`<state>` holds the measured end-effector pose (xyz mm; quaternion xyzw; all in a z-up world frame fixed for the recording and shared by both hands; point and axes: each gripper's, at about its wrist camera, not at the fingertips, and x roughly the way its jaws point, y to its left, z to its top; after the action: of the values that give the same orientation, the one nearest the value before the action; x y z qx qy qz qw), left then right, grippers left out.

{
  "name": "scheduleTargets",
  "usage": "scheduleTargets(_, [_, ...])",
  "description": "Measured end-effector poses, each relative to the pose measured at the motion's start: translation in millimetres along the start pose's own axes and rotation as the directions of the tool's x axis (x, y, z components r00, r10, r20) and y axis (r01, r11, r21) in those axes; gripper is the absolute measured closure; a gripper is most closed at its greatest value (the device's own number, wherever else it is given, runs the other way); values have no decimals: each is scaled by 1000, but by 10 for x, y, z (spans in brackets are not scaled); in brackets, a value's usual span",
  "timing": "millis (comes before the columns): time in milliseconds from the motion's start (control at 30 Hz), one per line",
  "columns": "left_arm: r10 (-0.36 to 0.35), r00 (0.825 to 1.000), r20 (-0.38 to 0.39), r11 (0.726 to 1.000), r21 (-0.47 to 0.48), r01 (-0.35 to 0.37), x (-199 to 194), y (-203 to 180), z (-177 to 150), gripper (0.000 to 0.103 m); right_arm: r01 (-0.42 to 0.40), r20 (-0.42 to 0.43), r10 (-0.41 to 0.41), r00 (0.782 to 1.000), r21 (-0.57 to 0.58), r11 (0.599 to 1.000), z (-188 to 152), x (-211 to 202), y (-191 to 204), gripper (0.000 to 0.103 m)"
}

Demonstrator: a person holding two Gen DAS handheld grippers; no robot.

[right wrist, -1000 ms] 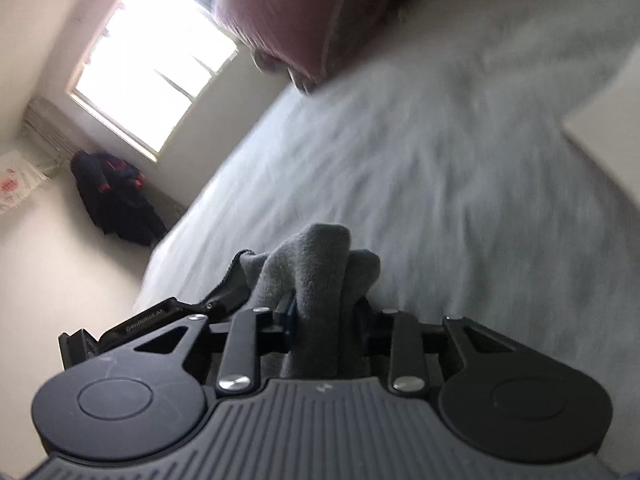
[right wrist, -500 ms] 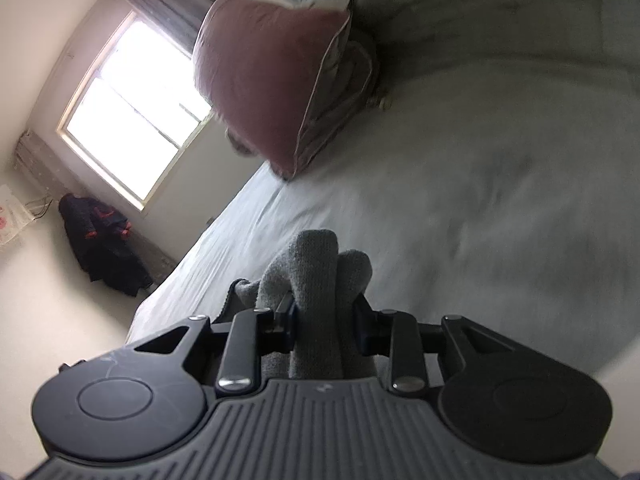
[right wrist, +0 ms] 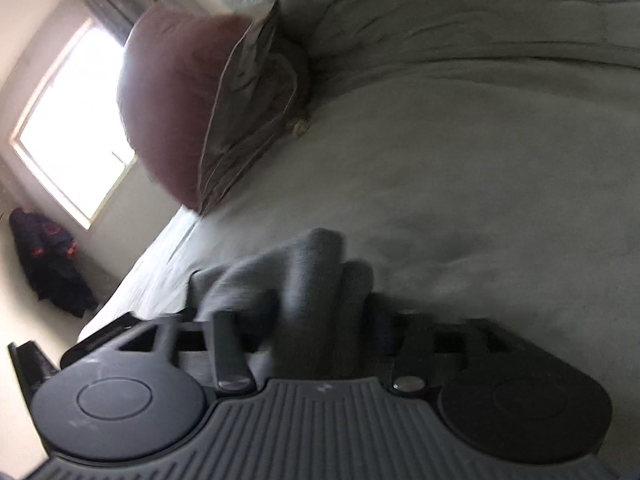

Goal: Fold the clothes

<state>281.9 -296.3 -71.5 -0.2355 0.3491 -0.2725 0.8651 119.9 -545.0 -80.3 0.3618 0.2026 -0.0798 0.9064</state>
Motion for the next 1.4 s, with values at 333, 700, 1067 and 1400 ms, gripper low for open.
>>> scheduleTargets(333, [-97, 983, 155, 957, 284, 49, -348, -375, 200, 77, 122, 308, -21, 951, -314, 941, -173, -393, 493, 64])
scheduleTargets(700, [-23, 1000, 5, 906, 423, 19, 318, -546, 32, 100, 241, 179, -174, 968, -487, 840, -268, 39, 596, 87])
scheduleTargets(1067, [48, 999, -15, 913, 406, -38, 51, -767, 70, 77, 242, 146, -198, 969, -419, 875, -194, -159, 710, 75])
scheduleTargets(1400, [150, 987, -55, 912, 392, -116, -646, -752, -53, 47, 241, 70, -233, 970, -407, 881, -327, -524, 1104, 56])
